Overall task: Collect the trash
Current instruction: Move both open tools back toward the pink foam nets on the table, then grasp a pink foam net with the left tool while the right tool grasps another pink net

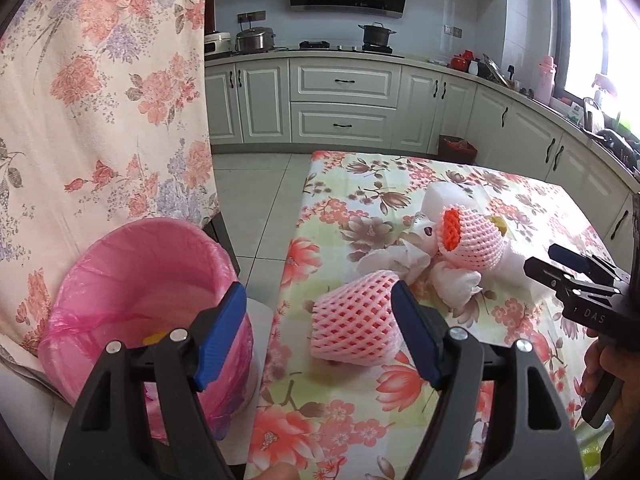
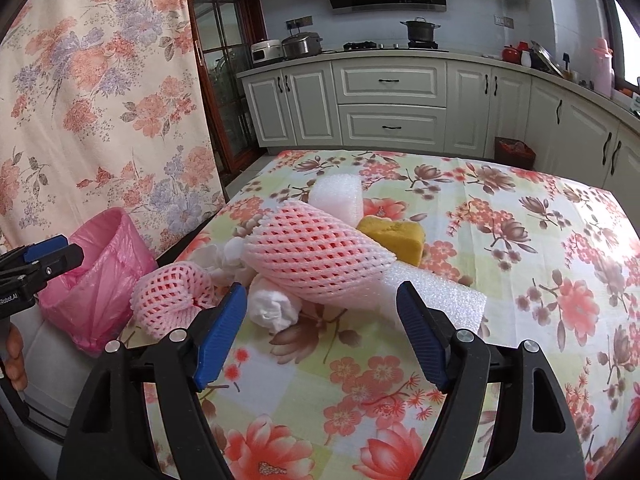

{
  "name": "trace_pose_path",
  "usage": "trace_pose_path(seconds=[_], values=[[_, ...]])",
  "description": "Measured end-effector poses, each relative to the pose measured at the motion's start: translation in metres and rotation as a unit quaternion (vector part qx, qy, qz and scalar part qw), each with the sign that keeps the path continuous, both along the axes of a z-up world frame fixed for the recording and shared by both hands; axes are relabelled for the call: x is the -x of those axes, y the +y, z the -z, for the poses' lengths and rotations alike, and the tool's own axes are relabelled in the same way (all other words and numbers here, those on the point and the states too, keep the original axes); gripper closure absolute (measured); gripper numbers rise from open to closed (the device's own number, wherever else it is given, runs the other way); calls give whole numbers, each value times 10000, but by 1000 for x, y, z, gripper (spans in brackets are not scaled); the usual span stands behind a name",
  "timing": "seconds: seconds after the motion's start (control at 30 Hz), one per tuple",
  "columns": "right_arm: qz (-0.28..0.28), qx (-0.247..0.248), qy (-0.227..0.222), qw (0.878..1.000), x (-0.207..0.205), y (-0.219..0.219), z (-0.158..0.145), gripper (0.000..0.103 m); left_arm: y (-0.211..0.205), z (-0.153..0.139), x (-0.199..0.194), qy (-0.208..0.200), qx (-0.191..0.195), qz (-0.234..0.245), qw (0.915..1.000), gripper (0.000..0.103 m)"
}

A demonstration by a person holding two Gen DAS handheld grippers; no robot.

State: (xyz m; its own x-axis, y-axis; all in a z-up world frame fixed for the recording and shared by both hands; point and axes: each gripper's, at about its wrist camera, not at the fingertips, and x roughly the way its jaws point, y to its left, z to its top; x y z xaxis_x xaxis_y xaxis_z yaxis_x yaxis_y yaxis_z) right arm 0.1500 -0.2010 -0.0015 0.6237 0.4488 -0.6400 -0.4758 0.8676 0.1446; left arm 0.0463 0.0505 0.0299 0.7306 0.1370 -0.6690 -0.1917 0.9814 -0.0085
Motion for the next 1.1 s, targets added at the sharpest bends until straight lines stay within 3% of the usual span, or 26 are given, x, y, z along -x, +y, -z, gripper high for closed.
trace_pose_path(seconds=[0.37, 0.97, 1.03, 1.1], values=[[15, 102, 7, 9999, -21, -5, 5, 20, -14, 36, -34, 438, 116, 168, 9988, 30], [-489, 367, 97, 9981, -65, 47, 16, 19, -20, 80, -65, 1021, 223, 286, 9941, 27], [-519, 395, 125, 9978, -68, 52, 19, 19, -21, 84, -66, 1074, 195, 297, 9936, 30], [-530, 432, 184, 9975, -72, 55, 23, 19, -22, 87, -66, 1118, 205, 329, 9930, 39]])
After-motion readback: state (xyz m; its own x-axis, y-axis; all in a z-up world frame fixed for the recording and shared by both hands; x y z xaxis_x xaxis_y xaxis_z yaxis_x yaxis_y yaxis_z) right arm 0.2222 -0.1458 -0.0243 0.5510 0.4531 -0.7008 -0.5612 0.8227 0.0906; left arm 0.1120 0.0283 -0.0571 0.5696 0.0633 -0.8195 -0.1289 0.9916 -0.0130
